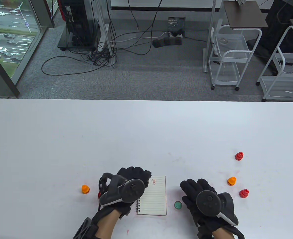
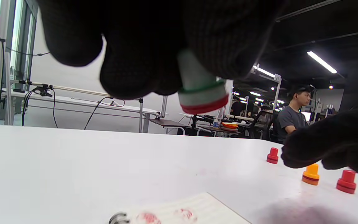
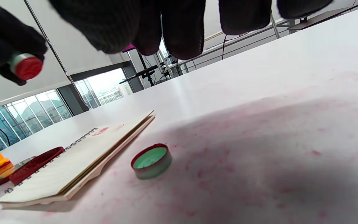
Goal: Stamp reward stamp onto notebook
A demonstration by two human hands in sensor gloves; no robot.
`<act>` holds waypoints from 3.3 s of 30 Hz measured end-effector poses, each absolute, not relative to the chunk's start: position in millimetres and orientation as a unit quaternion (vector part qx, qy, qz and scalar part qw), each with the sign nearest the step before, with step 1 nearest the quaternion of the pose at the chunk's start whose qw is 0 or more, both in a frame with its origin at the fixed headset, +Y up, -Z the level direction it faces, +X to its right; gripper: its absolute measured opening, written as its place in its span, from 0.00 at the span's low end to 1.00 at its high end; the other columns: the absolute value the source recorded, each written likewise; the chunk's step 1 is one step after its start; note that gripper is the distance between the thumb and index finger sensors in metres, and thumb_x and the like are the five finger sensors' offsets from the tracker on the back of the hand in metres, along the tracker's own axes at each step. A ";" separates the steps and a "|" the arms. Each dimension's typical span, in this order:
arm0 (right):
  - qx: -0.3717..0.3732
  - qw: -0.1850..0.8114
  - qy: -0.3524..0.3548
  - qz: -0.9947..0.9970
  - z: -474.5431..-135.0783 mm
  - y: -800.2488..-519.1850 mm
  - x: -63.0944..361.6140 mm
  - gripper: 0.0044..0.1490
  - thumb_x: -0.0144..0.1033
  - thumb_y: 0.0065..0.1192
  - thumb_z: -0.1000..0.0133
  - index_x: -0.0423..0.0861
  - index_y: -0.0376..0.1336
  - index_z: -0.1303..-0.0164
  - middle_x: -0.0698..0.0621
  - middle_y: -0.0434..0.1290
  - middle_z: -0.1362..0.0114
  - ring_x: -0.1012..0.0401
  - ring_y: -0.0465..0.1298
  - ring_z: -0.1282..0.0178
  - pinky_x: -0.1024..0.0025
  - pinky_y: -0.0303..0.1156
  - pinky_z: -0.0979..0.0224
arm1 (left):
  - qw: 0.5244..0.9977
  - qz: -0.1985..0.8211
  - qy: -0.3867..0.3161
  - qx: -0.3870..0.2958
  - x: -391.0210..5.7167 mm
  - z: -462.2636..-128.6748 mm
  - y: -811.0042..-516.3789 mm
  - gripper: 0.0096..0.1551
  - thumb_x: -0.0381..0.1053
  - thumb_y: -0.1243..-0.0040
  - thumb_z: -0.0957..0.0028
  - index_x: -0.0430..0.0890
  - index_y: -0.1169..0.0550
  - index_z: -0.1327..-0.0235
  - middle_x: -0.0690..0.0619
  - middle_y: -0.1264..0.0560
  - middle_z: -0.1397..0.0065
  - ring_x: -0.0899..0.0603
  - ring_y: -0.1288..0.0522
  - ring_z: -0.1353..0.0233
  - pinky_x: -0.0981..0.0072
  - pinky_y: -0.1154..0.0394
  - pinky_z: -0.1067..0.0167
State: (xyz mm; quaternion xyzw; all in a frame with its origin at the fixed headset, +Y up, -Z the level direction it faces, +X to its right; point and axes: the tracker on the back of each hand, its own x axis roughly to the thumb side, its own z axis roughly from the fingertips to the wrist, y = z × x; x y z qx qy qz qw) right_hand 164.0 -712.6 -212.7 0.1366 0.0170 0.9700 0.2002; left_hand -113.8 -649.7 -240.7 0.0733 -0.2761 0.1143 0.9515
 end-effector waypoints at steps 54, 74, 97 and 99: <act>0.195 0.407 0.052 0.891 -206.3 -702.6 123.0 0.40 0.34 0.71 0.55 0.39 0.61 0.32 0.42 0.70 0.39 0.52 0.77 0.46 0.56 0.78 0.46 | 0.847 0.475 -0.229 0.075 -146.8 -204.9 -688.1 0.26 0.49 0.32 0.54 0.49 0.15 0.41 0.45 0.18 0.36 0.45 0.17 0.45 0.48 0.20 0.41; 0.215 0.481 0.065 0.847 -200.2 -704.1 99.1 0.41 0.35 0.71 0.55 0.36 0.61 0.32 0.43 0.73 0.44 0.56 0.79 0.53 0.66 0.81 0.54 | 0.830 0.481 -0.258 0.119 -129.0 -197.7 -689.9 0.27 0.52 0.32 0.55 0.47 0.15 0.42 0.45 0.16 0.41 0.46 0.15 0.49 0.50 0.19 0.43; 0.195 0.572 0.058 0.795 -199.7 -716.0 101.5 0.42 0.37 0.69 0.53 0.35 0.59 0.30 0.38 0.74 0.36 0.54 0.83 0.53 0.65 0.82 0.54 | 0.837 0.471 -0.261 0.100 -122.8 -198.6 -694.3 0.27 0.53 0.32 0.56 0.48 0.15 0.42 0.46 0.15 0.41 0.47 0.15 0.50 0.50 0.19 0.43; 0.196 0.572 0.057 0.795 -200.0 -716.2 102.2 0.43 0.37 0.69 0.53 0.35 0.58 0.30 0.38 0.74 0.36 0.54 0.83 0.53 0.64 0.82 0.54 | 0.835 0.475 -0.261 0.095 -123.0 -199.2 -695.0 0.27 0.53 0.32 0.55 0.48 0.15 0.42 0.45 0.15 0.41 0.47 0.15 0.50 0.50 0.19 0.43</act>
